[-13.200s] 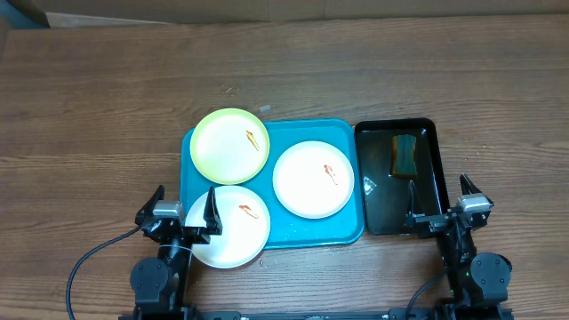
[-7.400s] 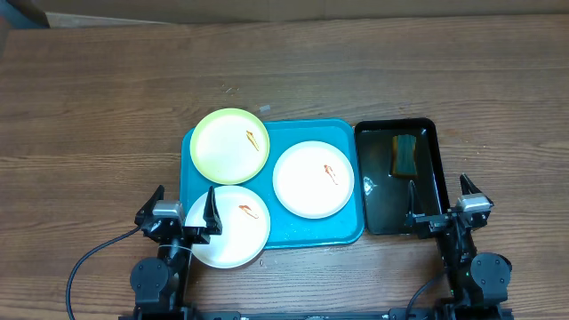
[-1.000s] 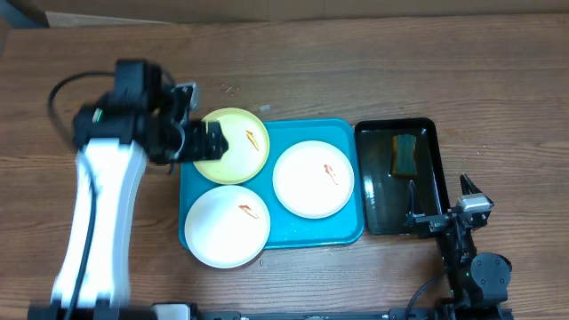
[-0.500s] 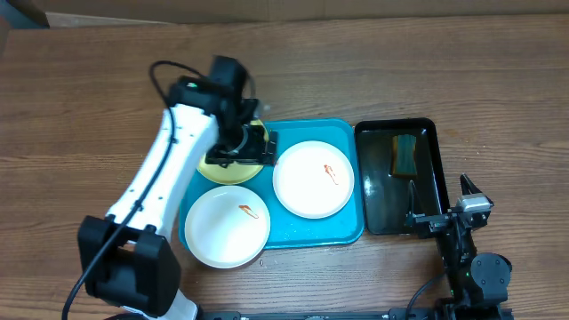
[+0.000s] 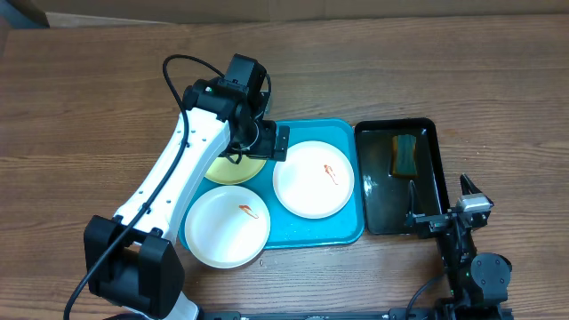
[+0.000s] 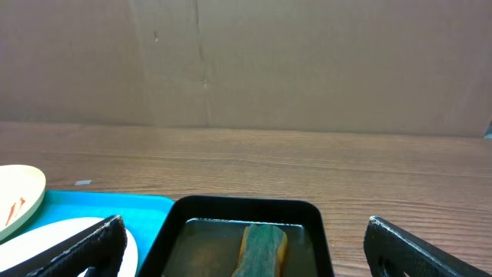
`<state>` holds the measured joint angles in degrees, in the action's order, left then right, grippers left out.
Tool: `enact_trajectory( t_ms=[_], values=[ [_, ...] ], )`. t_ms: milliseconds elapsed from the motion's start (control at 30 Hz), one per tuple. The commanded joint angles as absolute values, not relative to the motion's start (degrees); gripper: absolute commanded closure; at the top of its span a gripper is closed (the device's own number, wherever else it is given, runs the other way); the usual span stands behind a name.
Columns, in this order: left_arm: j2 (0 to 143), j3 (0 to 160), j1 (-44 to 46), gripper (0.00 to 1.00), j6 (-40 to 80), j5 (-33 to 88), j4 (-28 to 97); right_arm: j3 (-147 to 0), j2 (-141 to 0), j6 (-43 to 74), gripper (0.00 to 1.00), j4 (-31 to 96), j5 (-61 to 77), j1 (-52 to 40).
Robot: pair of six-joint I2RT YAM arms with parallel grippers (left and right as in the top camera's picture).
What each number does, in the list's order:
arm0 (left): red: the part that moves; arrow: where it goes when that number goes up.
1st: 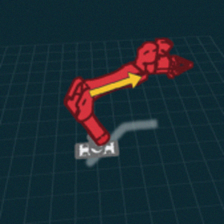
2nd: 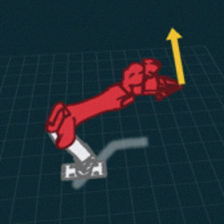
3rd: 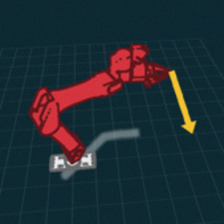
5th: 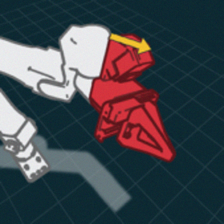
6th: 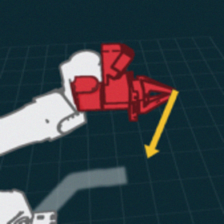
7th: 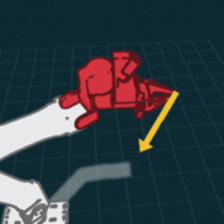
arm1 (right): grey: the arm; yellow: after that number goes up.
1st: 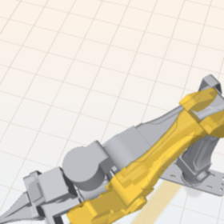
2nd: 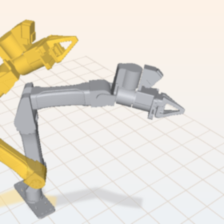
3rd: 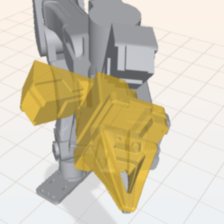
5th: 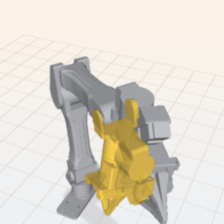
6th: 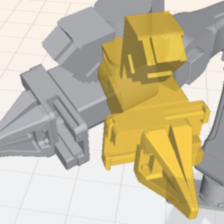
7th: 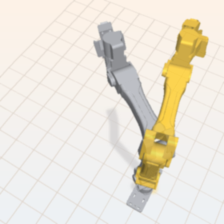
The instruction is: Clean dirty plates on tray and stack at the side
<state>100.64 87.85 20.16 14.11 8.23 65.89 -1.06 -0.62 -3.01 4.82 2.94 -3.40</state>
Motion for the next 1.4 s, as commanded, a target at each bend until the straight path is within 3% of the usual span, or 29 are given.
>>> enact_trajectory(
  t_ms=[0,1367],
  values=[
    [100.4,87.5,20.3,0.00,15.9,7.5,65.1,-0.4,-0.2,-2.8,0.00,4.6,2.6,-3.1],
    [100.4,87.5,20.3,0.02,15.8,6.2,64.8,-0.4,-0.2,-2.8,0.00,4.6,2.6,-3.1]
  ],
)
